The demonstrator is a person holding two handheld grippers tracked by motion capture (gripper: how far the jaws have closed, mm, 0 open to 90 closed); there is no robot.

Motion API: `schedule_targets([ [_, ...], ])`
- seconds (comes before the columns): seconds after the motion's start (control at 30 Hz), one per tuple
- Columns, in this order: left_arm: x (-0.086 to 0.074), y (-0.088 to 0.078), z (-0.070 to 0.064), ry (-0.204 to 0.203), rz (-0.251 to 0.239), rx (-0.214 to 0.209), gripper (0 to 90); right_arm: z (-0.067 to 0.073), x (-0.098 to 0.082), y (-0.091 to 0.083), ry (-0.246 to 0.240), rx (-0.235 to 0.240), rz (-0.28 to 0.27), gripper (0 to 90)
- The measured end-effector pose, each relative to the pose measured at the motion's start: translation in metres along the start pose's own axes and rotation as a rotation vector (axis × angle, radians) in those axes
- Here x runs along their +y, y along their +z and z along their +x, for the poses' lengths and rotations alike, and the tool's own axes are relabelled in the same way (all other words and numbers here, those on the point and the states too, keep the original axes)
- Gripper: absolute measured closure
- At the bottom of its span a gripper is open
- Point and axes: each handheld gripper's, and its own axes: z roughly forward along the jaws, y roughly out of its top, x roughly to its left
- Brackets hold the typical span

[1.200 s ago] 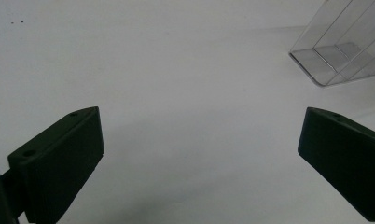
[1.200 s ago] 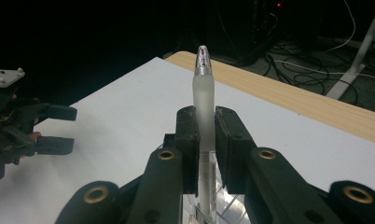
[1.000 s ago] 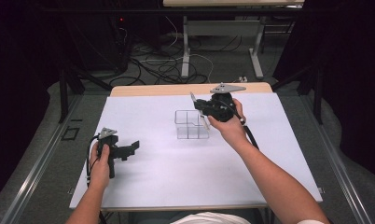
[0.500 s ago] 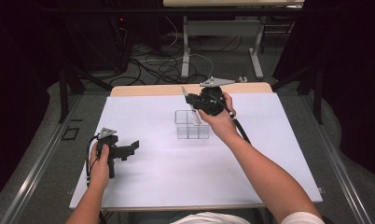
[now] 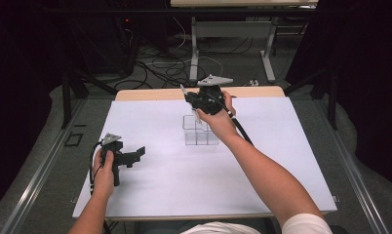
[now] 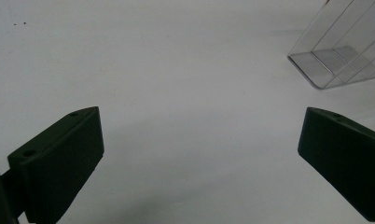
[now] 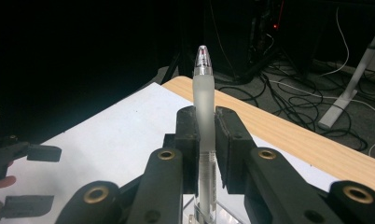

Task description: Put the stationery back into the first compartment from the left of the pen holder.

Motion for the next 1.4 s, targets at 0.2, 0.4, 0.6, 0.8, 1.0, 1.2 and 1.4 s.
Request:
schedule_targets([
  [0.2,0.0,0.0,0.0,0.009,-0.006,-0.002,0.2,0.003,0.001,0.01,-0.007,-0.012,0.003,80.2],
  [0.4,0.0,0.0,0.0,0.004,-0.014,-0.003,0.2,0.004,-0.001,0.02,-0.009,-0.022,0.004,80.2],
  [0.6,0.0,0.0,0.0,0.0,-0.021,0.001,0.2,0.005,-0.003,0.027,-0.006,-0.021,0.005,80.2],
  [0.8,0.0,-0.002,0.0,0.004,-0.009,-0.003,0.2,0.006,-0.006,0.035,-0.009,-0.025,0.016,80.2],
  [1.0,0.001,-0.002,0.0,0.007,-0.007,-0.009,0.2,0.009,-0.01,0.043,-0.017,-0.031,0.02,80.2],
  [1.2,0.0,-0.002,0.0,0.003,-0.012,-0.005,0.2,0.01,-0.014,0.046,-0.018,-0.035,0.038,80.1],
  [1.4,0.001,-0.002,0.0,0.006,-0.01,-0.007,0.2,0.01,-0.018,0.047,-0.021,-0.037,0.054,80.2],
])
